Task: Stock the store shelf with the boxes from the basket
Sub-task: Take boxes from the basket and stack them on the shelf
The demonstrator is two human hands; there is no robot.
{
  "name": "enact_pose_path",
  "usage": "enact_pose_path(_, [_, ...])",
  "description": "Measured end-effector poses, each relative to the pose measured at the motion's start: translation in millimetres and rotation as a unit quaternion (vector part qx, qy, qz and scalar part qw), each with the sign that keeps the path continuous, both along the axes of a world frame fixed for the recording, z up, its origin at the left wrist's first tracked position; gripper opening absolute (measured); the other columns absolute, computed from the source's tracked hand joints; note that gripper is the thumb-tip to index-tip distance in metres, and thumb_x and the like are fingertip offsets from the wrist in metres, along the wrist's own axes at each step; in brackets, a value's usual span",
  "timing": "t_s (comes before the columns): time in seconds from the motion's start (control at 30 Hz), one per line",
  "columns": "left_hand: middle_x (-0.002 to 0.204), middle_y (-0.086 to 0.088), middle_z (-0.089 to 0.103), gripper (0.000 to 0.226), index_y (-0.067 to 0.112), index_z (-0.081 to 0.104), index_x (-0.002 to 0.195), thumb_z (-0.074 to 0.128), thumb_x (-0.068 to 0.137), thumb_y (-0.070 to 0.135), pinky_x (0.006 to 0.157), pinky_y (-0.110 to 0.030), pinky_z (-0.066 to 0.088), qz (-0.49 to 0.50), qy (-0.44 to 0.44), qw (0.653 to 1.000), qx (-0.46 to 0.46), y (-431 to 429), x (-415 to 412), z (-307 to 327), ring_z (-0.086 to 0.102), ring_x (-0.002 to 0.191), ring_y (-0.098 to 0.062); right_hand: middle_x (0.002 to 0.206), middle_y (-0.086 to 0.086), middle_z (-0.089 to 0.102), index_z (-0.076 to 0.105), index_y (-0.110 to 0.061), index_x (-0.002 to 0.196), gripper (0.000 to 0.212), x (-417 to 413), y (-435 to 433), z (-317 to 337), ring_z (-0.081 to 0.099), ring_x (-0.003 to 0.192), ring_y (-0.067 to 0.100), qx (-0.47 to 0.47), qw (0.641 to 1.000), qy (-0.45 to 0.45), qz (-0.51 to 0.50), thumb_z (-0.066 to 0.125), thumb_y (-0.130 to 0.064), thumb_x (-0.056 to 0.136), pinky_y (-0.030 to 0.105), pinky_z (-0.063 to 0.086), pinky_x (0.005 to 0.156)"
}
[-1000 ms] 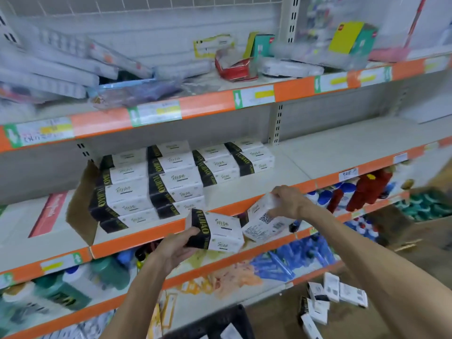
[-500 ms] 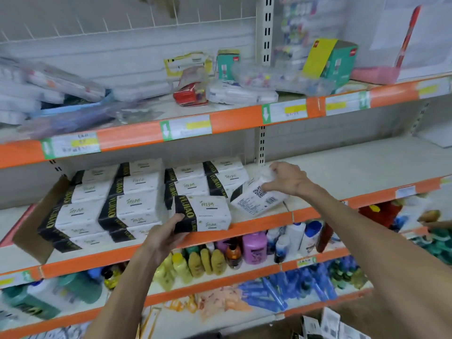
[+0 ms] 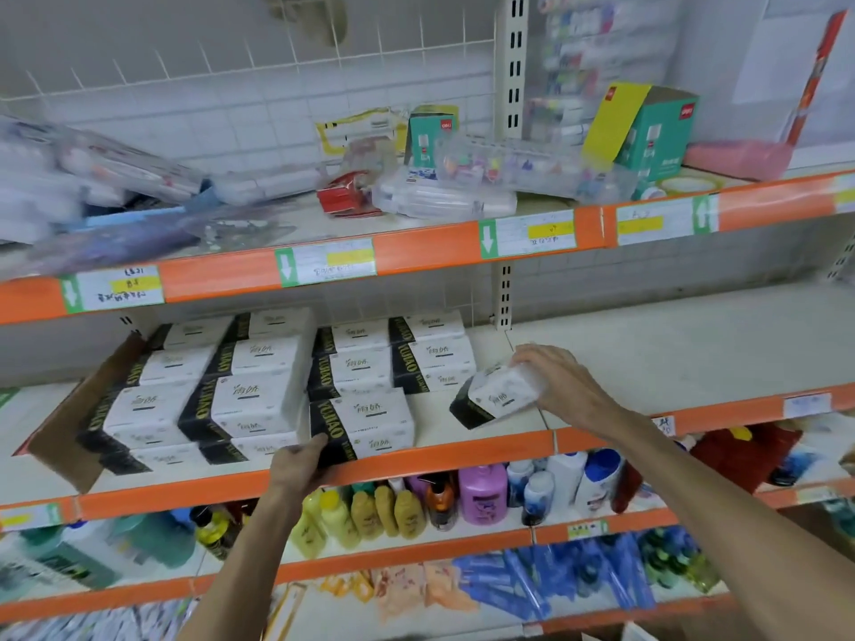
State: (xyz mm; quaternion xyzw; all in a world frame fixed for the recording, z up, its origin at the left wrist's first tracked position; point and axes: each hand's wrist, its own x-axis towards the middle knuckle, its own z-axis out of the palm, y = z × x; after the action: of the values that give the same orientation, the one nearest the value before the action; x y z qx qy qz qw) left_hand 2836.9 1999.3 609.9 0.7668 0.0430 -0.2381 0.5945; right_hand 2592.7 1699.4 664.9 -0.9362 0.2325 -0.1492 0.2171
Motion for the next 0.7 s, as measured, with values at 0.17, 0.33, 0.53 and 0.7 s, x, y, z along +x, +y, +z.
enact_pose_path(0.17, [0.097, -0.019, 0.068, 0.032, 0.001, 0.059, 0.11, 0.062, 0.092, 0.028, 0.062, -0.033, 0.052, -0.037, -0.114, 0.989, 0.083, 8.4, -2.0, -5.0, 0.064, 0.076, -0.029, 0.154, 0.001, 0.009, 0.033, -0.034, 0.126, 0.078, -20.2, -20.9, -35.9, 0.013, 0.143, 0.026, 0.069, 0.988, 0.131, -0.036, 0.082, -0.018, 0.067, 0.044, 0.027, 0.114])
enact_pose_path(0.33, [0.1, -0.02, 0.07, 0.028, -0.001, 0.061, 0.11, 0.063, 0.092, 0.02, 0.084, -0.05, 0.056, -0.061, -0.139, 0.983, 0.102, 11.0, 3.4, -4.3, 0.068, 0.087, -0.035, 0.139, 0.011, 0.03, 0.029, -0.018, 0.139, 0.078, -15.2, -20.3, -54.6, 0.036, 0.125, 0.025, 0.21, 0.967, 0.061, -0.128, 0.076, -0.032, 0.078, 0.033, 0.036, 0.101])
enact_pose_path(0.53, [0.11, -0.019, 0.067, 0.03, -0.002, 0.063, 0.112, 0.058, 0.093, 0.021, 0.082, -0.04, 0.05, -0.048, -0.187, 0.971, 0.141, 9.8, -2.9, -5.8, 0.062, 0.099, -0.035, 0.133, 0.012, 0.05, 0.034, -0.012, 0.137, 0.066, 6.5, -10.4, -56.7, 0.052, 0.11, 0.024, 0.292, 0.944, -0.019, -0.15, 0.072, -0.015, 0.083, 0.029, 0.045, 0.085])
enact_pose_path(0.7, [0.129, -0.016, 0.058, 0.047, 0.0, 0.051, 0.133, 0.063, 0.09, 0.016, 0.094, -0.037, 0.043, -0.051, -0.204, 0.968, 0.137, 13.7, -12.8, -5.8, 0.054, 0.119, -0.032, 0.135, 0.005, 0.053, 0.041, -0.017, 0.137, 0.062, 31.0, 14.7, -61.2, 0.053, 0.114, 0.019, 0.279, 0.955, -0.023, -0.097, 0.072, -0.013, 0.082, 0.029, 0.045, 0.094])
